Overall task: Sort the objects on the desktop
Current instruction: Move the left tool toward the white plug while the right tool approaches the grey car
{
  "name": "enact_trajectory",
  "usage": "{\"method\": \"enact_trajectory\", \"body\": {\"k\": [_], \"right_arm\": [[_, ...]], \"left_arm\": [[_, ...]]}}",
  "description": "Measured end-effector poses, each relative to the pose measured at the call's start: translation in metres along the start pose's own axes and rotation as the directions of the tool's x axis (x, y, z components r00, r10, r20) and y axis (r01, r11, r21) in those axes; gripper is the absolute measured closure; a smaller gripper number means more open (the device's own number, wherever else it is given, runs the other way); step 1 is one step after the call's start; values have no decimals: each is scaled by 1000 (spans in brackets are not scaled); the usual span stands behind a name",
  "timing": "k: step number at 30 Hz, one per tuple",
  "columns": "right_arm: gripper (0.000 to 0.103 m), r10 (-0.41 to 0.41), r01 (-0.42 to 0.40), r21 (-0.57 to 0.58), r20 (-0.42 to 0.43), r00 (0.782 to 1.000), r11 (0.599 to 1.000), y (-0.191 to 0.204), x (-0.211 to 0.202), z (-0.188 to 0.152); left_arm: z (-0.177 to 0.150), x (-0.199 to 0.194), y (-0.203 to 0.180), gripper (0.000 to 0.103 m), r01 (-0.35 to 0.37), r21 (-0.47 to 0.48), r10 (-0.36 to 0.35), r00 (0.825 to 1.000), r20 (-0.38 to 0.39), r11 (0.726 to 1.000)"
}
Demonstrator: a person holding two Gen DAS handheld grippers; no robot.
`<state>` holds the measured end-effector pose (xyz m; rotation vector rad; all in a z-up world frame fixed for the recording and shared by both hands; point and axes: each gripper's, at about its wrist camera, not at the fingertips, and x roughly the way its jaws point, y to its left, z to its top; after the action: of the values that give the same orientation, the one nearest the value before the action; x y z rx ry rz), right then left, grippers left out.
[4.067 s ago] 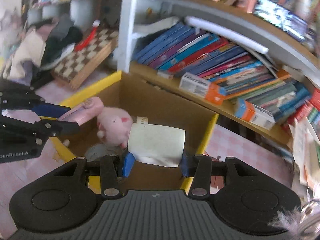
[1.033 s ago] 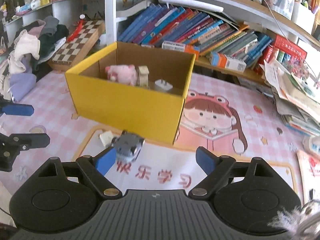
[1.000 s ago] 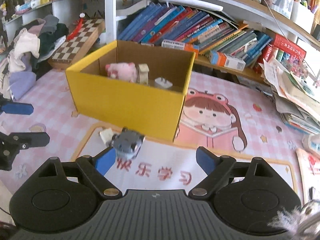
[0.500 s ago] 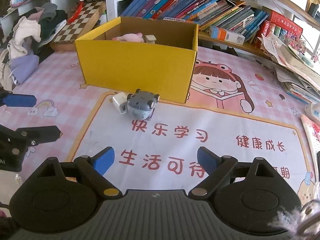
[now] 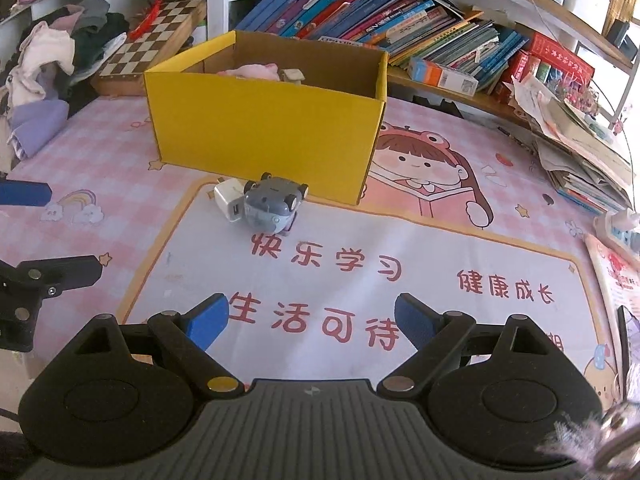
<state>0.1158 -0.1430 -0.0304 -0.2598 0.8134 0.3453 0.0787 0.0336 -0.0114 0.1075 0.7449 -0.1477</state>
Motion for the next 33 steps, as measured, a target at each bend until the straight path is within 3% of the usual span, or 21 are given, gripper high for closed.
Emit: {"method": "enact_trajectory", "body": {"k": [22, 33], "right_arm": [[13, 32, -32, -4, -47, 998, 999, 6, 9, -7], [14, 55, -55, -12, -33, 998, 998, -2, 15, 1]], "left_arm": [[-4, 14, -3, 7, 19, -9, -20, 998, -63, 1000], [3, 23, -6, 7, 27, 5, -27, 999, -44, 1000]]}}
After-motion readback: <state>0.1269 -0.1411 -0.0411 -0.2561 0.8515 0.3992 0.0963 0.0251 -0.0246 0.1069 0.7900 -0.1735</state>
